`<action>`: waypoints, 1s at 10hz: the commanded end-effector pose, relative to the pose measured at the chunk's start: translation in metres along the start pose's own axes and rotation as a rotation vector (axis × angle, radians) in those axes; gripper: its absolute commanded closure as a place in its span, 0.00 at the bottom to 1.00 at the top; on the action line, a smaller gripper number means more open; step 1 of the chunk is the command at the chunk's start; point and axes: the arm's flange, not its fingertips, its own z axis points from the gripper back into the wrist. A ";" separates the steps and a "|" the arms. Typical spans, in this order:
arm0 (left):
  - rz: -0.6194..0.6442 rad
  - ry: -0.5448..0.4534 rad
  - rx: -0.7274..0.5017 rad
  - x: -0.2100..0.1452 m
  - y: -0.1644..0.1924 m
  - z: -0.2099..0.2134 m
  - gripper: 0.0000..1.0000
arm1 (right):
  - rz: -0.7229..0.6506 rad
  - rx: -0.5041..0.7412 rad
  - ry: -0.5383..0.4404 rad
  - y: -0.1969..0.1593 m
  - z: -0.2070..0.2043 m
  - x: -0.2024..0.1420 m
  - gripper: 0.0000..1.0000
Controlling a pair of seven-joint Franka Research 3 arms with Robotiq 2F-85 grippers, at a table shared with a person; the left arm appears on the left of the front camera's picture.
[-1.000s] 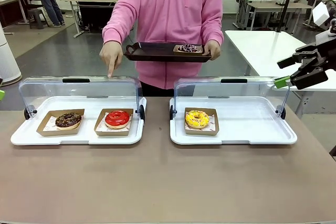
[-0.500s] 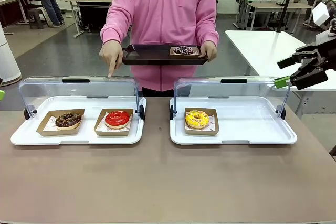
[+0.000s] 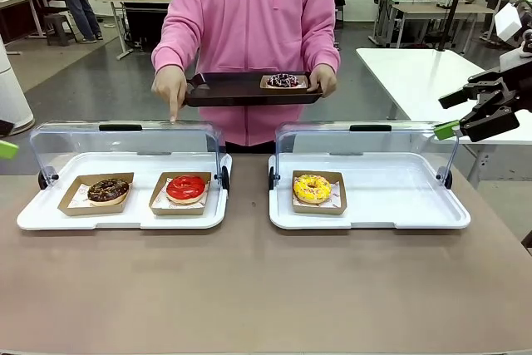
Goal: Provide the desired donut to the person.
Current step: Pick up and lift the Paper togo box containing the Donut pointed at by the person.
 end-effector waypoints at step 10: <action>-0.521 0.451 0.004 0.050 -0.044 -0.272 0.00 | 0.002 0.009 -0.002 0.000 -0.001 -0.001 0.00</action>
